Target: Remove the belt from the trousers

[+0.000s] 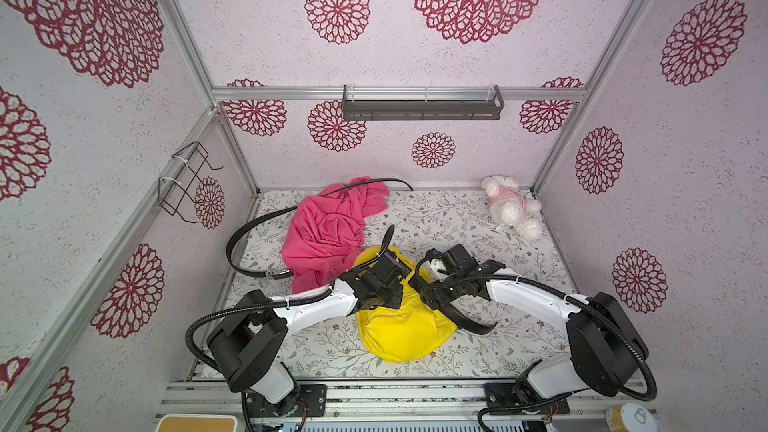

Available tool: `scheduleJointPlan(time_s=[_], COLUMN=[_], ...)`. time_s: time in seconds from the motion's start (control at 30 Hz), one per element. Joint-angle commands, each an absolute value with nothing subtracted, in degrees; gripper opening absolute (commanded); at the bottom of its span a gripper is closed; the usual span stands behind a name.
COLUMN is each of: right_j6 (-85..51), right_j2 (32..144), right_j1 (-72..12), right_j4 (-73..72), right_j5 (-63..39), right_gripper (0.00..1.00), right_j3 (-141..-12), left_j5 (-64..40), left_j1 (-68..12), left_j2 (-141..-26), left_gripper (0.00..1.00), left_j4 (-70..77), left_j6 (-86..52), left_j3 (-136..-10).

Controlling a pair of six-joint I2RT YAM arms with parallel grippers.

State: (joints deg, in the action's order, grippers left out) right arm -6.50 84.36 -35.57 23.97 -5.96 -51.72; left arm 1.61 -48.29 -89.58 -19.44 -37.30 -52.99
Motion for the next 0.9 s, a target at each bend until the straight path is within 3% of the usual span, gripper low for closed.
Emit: scheduleJointPlan(time_s=[0.0,0.47,0.77,0.87], right_j6=[-3.3,3.1,6.2,7.4], right_j2=[83.3,80.1,80.4,81.3], right_j1=[-33.5,-39.6,-41.2,-41.3], right_j4=[24.6,17.2,11.3,12.1], right_j5=[-0.5,4.4,-1.5,-3.3], right_gripper=[0.96,0.94,0.71,0.50], right_j3=[-54.3,-52.9,-52.6,-53.4], left_j5=[1.4,-0.3,0.8,1.7], left_j1=[-48.8,-49.3,-49.4,-49.4], left_j2=[-85.5,-80.4,-78.8,-78.4], left_gripper=[0.00,0.00,0.00,0.00], left_j4=[-22.0,-25.5,-25.8,-26.0], left_j6=[-37.6,-38.1,-38.8,-39.0], left_j3=[-54.9,-60.1,-57.4,-56.9])
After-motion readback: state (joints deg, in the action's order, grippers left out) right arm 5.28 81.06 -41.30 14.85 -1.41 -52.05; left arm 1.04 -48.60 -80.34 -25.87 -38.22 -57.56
